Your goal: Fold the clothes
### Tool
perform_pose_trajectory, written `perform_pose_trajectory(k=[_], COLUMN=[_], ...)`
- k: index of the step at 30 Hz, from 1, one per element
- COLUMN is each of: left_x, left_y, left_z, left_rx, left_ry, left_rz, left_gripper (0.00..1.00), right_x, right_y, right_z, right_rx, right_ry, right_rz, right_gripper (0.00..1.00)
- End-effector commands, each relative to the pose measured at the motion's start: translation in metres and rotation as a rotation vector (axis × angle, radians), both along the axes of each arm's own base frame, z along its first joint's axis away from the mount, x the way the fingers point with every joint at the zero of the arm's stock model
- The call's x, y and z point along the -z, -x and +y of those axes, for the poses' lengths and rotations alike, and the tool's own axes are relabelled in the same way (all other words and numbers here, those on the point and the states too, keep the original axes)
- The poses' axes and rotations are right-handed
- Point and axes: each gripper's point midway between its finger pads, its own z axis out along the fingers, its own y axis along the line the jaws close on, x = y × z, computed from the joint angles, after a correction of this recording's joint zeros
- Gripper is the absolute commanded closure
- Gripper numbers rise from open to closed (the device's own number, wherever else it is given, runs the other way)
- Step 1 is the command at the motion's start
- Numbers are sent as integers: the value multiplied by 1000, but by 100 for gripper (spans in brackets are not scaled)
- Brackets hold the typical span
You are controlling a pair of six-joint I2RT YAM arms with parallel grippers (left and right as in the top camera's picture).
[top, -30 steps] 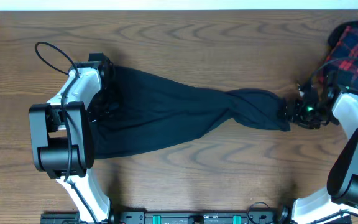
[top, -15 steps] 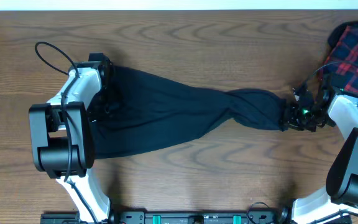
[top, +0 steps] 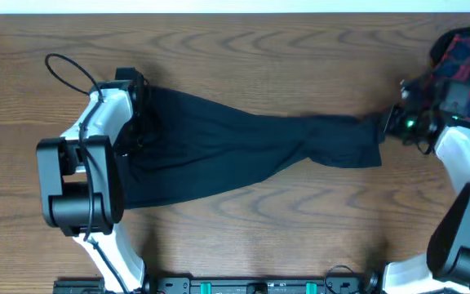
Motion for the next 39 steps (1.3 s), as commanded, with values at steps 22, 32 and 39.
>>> perform_pose_trajectory(k=[22,32,39], left_x=[-37,-37,-38], left_y=[-45,-48,-53], left_z=[-5,-18,-22], left_rx=[38,72,81], left_ry=[-2,2,1], left_rz=[-238,-243,-264], left_gripper=[55,55,54], right_x=[-13,-28,-7], right_y=[-82,-94,-78], right_z=[-55,-74,-42], right_rx=[439,553,351], right_ry=[99,110,81], right_rz=[-217,-302,-192], right_gripper=[99,74,32])
